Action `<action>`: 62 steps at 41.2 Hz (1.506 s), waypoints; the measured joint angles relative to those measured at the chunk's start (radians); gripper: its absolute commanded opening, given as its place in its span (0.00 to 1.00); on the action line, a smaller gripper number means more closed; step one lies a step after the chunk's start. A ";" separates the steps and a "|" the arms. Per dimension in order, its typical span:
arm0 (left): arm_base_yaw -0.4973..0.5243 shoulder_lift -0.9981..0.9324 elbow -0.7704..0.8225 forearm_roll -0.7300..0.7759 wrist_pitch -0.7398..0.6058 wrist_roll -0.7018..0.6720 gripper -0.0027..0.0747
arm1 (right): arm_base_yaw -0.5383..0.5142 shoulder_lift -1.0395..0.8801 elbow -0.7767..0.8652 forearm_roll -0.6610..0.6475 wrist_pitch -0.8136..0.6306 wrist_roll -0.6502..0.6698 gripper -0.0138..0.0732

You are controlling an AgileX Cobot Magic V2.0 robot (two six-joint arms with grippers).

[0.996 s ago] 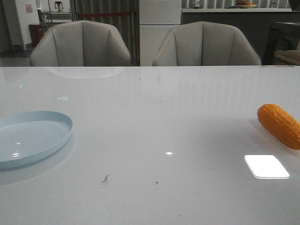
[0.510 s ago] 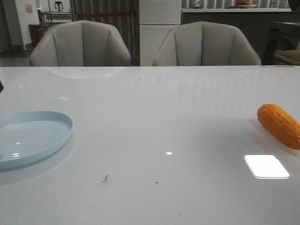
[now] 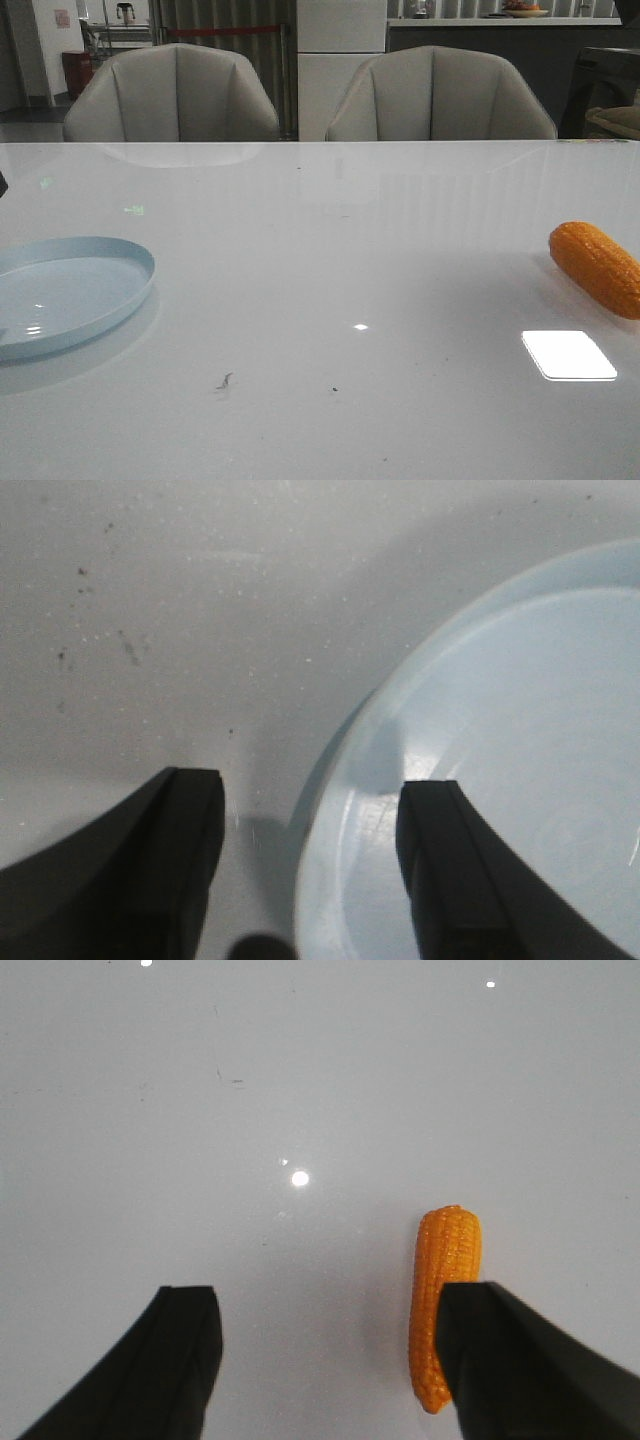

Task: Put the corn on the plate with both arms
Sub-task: 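Lower the left gripper to the pale blue plate rim and grasp it, then lift the blue plate with the left gripper and carry it toward table center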

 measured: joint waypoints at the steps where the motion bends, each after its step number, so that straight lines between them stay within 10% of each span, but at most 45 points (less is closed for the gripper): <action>1: 0.000 0.000 0.000 0.000 0.000 0.000 0.60 | 0.000 0.000 0.000 0.000 0.000 0.000 0.80; 14: 0.000 0.023 -0.002 0.000 0.000 0.000 0.57 | 0.000 0.000 0.000 0.000 0.004 0.000 0.80; 26: 0.000 0.035 -0.010 0.000 0.004 0.000 0.13 | 0.000 0.000 0.000 0.000 0.011 0.002 0.80; 62: -0.005 0.030 -0.461 -0.090 0.305 0.002 0.16 | 0.000 0.000 0.000 0.000 0.018 0.002 0.80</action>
